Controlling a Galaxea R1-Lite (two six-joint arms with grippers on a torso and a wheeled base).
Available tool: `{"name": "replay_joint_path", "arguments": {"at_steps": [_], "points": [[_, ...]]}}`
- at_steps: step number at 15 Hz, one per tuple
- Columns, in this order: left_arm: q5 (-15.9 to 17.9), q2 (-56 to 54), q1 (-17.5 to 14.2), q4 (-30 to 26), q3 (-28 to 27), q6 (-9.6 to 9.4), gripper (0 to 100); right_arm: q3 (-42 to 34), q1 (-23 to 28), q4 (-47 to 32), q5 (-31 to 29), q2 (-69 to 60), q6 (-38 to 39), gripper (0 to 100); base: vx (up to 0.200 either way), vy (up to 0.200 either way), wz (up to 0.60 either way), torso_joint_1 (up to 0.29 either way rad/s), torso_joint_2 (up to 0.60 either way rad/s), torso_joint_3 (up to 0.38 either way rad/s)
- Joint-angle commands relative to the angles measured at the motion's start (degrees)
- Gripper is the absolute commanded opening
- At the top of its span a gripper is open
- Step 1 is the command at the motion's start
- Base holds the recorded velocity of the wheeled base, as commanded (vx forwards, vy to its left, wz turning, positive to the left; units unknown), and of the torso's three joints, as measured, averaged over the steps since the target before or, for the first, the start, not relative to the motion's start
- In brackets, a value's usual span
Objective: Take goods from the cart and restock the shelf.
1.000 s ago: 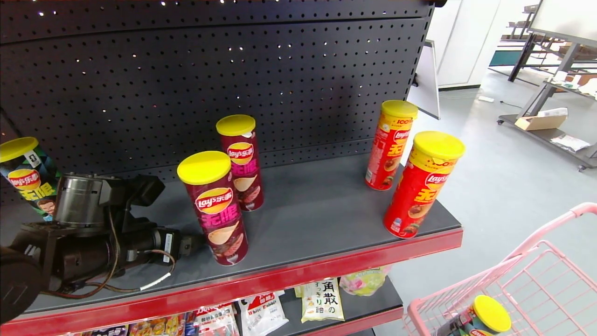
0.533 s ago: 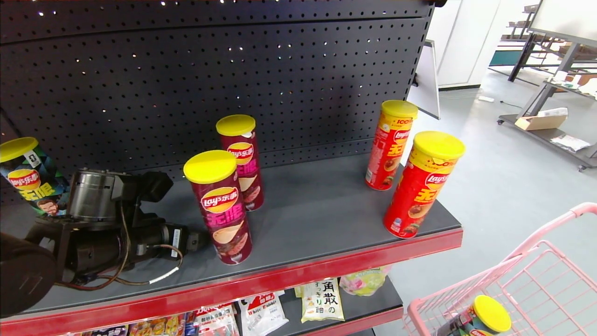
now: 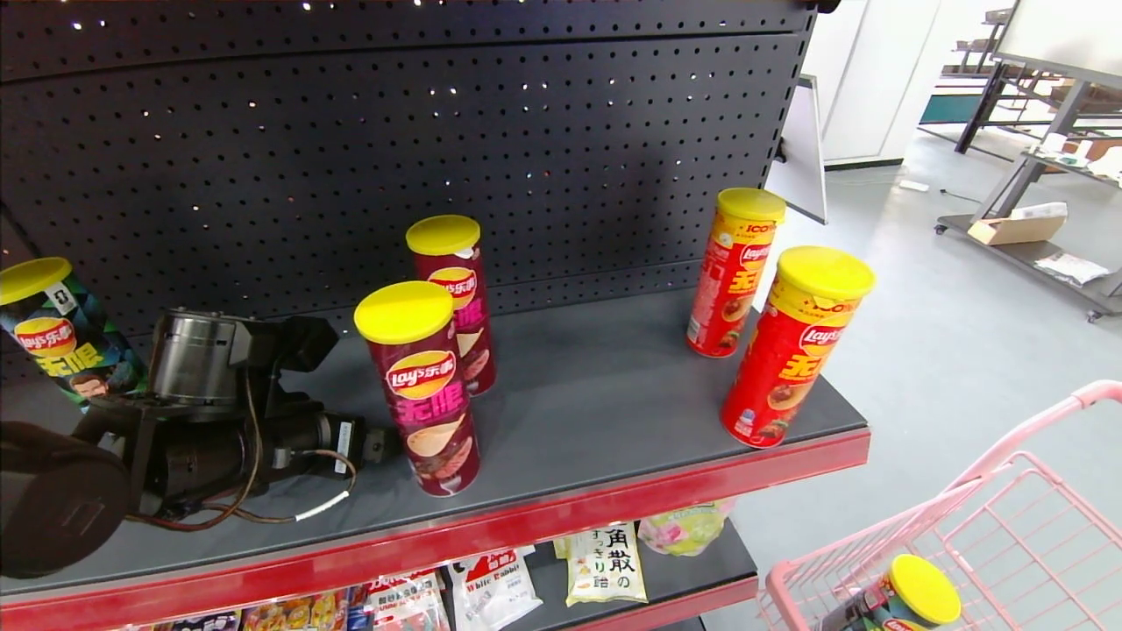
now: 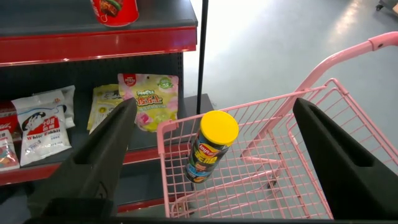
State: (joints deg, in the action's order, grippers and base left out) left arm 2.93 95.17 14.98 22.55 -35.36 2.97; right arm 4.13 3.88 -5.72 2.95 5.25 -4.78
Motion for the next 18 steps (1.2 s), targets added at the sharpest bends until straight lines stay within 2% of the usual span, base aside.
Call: {"name": "replay_joint_path", "arguments": {"at_steps": [1, 6, 13, 17, 18], "points": [[-0.03, 0.8, 0.31, 0.04, -0.58, 0.01, 100, -0.09, -0.01, 0.0, 0.04, 0.11, 0.03, 100, 0.0, 0.0, 0.0, 0.0, 0.0, 0.0], [-1.17, 2.91, 0.4, 2.67, -1.11, 0.01, 100, 0.0, -0.01, 0.0, 0.04, 0.11, 0.03, 100, 0.0, 0.0, 0.0, 0.0, 0.0, 0.0], [-1.43, 2.56, 0.49, 2.94, -0.93, 0.01, 100, 0.0, -0.01, 0.0, 0.04, 0.11, -0.06, 100, 0.0, 0.0, 0.0, 0.0, 0.0, 0.0], [-1.43, -1.66, 0.13, 2.23, 2.05, -0.16, 100, 0.0, -0.01, 0.0, 0.04, 0.11, -0.06, 100, 0.0, 0.0, 0.0, 0.0, 0.0, 0.0], [-1.43, -3.68, 0.13, 2.06, 3.9, -0.87, 100, 0.0, -0.01, 0.0, 0.04, 0.11, -0.06, 100, 0.0, 0.0, 0.0, 0.0, 0.0, 0.0]]}}
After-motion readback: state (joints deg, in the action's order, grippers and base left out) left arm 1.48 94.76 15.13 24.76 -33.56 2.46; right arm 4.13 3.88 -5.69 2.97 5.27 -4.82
